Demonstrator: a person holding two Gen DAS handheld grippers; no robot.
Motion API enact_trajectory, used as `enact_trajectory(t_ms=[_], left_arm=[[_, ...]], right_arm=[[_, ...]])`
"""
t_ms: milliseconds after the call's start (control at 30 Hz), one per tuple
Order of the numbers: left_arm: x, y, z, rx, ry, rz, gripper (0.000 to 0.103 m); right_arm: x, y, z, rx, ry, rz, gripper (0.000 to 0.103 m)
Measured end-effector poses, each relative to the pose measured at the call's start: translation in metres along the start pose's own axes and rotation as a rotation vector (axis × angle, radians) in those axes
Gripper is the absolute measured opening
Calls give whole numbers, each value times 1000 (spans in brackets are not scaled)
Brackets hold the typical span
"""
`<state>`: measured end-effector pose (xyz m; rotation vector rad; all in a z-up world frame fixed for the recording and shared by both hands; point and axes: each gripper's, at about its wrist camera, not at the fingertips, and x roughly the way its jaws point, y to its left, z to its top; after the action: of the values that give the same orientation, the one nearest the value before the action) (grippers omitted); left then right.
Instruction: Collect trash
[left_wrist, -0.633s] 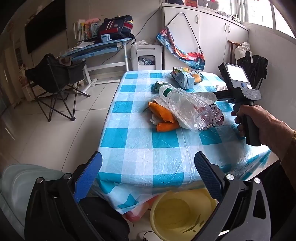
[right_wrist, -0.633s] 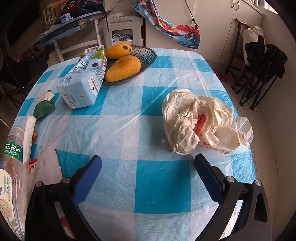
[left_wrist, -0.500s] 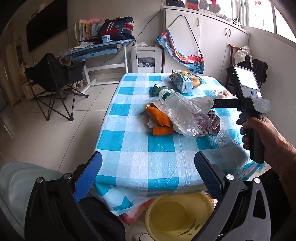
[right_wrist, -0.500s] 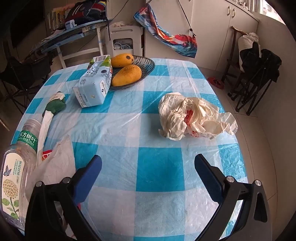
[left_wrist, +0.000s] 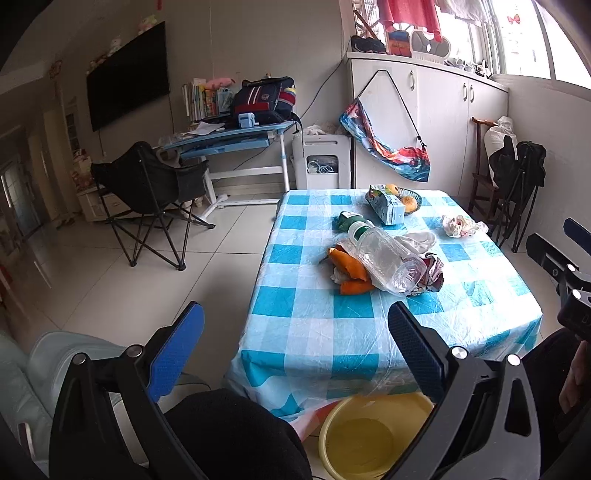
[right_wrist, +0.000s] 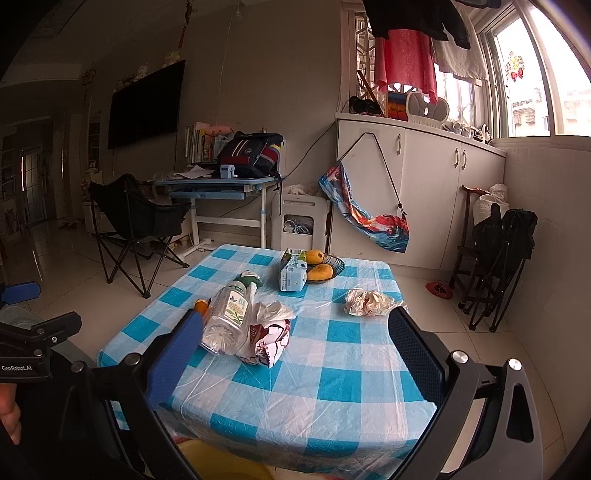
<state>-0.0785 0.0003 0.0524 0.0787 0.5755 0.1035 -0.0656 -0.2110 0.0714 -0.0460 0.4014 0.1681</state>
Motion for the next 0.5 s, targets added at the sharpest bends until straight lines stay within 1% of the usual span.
enact_trajectory(t_ms=[67,133,233,333,500], left_arm=[[-17,5,-4,15,-20,24,97],[-17,13,-3,14,-17,28,97],[-20,25,-12,-11,1,35,97],[-22,28,-24,-22,-1,42,97],[-28,20,-24,11,-52,32,97]], right_arm=[[-16,2,-3,2,-21,-14,96],[-29,5,-13,-9,-40,-30,96],[-44,7,-25,0,-81,-35,96],[-43,6,-28,21,-104,-24,96],[-34,13,-33,-22,-97,-30,96]])
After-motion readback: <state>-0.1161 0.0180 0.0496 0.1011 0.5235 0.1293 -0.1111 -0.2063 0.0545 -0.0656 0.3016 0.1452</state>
